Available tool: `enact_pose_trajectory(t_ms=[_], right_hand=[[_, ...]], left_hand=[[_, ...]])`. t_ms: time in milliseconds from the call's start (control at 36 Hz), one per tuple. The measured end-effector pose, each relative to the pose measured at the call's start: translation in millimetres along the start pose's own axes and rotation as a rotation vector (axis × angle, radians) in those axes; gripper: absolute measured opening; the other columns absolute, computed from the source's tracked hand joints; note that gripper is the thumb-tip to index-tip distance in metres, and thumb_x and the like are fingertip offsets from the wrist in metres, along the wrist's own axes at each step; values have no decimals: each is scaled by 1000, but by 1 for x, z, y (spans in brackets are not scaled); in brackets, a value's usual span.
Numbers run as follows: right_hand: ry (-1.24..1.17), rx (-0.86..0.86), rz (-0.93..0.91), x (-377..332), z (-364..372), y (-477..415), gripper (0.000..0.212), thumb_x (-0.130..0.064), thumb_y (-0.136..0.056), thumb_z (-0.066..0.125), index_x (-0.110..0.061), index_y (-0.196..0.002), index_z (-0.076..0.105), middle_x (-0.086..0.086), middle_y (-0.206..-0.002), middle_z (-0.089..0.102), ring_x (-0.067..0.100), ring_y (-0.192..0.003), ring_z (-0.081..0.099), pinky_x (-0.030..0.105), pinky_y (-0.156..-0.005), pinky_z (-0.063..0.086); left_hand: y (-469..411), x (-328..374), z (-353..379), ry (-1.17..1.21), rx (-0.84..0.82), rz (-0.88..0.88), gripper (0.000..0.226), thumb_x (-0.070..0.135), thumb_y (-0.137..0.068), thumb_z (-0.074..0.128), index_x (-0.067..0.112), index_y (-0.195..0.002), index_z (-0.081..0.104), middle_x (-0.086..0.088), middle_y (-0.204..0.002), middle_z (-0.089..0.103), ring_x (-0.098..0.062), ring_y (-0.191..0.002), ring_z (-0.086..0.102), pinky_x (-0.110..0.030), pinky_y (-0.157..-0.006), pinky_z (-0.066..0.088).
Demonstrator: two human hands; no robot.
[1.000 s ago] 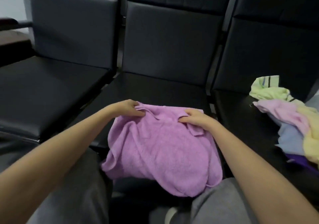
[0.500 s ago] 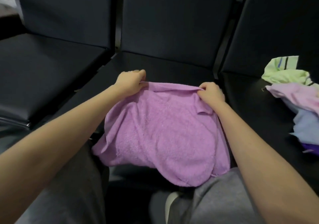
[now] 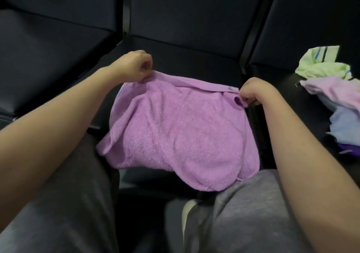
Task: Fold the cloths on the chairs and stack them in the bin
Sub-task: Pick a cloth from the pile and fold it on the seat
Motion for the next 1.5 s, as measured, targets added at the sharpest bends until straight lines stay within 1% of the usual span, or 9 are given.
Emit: enact_pose_trajectory(t_ms=[194, 417, 583, 778, 972, 1111, 1222, 1361, 1500], right_hand=[[-405, 250, -177, -9, -16, -1, 14, -9, -95, 41, -12, -91, 54, 3, -79, 51, 24, -74, 54, 35, -59, 50], [-448, 203, -120, -12, -11, -3, 22, -2, -90, 40, -7, -73, 54, 8, -72, 48, 18, -59, 43, 26, -51, 35], [-533, 231, -200, -11, -18, -4, 23, -1, -91, 45, 6, -97, 65, 0, -74, 55, 21, -76, 51, 26, -59, 42], [-439, 202, -324, -16, -5, -3, 19, -6, -92, 51, -1, -98, 68, 9, -94, 62, 16, -80, 54, 27, -68, 44], [-313, 206, -319, -11, 16, -14, 17, -17, -94, 50, -10, -100, 64, 7, -139, 49, 28, -125, 47, 43, -106, 36], [-312, 131, -411, -22, 14, -10, 14, -16, -92, 54, -8, -100, 64, 5, -106, 64, 22, -99, 59, 36, -88, 48], [-296, 5, -451, -34, 20, -2, 6, -11, -85, 61, -8, -90, 62, 4, -86, 62, 15, -73, 55, 28, -68, 45], [-203, -57, -428, -41, 22, -3, 14, -6, -83, 58, -17, -77, 52, -1, -76, 54, 13, -67, 49, 25, -62, 39], [-224, 32, -514, -55, 13, 7, 26, 5, -78, 52, -15, -66, 39, 2, -65, 44, 13, -56, 39, 25, -51, 32]], left_hand=[[4, 5, 1, 232, -33, -118, 7, 15, -96, 45, 14, -102, 41, -13, -83, 60, -23, -63, 54, -30, -63, 41], [9, 29, 8, 68, -147, 51, 14, 19, -90, 60, 10, -100, 66, -5, -98, 55, -17, -91, 53, -29, -83, 41], [24, 49, 14, 1325, -494, -187, 25, 16, -87, 61, 7, -110, 56, -8, -92, 66, -15, -78, 65, -24, -66, 55], [28, -6, 31, 396, -361, -428, 16, 26, -90, 63, 11, -87, 59, -4, -70, 55, -13, -59, 50, -23, -52, 43], [21, -11, 39, 366, -337, -408, 30, 31, -92, 53, 11, -113, 59, -3, -120, 56, -21, -103, 56, -35, -89, 46], [17, -14, 37, 213, -304, -299, 22, 32, -94, 53, 12, -103, 55, -4, -119, 51, -23, -101, 53, -34, -86, 43], [18, 3, 32, 347, -323, -163, 11, 19, -86, 66, 17, -79, 57, 2, -75, 52, -14, -72, 49, -25, -67, 41], [19, 13, 32, 458, -342, -158, 15, 9, -82, 70, 14, -74, 58, 4, -69, 55, -9, -65, 52, -22, -62, 44], [17, 16, 13, 1100, -219, -248, 19, 3, -78, 70, 15, -76, 56, 2, -68, 64, -10, -60, 62, -20, -51, 51]])
Point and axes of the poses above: each hand's wrist, its own y-axis away from the middle knuckle, its own z-axis out of the palm, x = y × z, the point moved 10 cm from there along -y, towards the middle knuckle
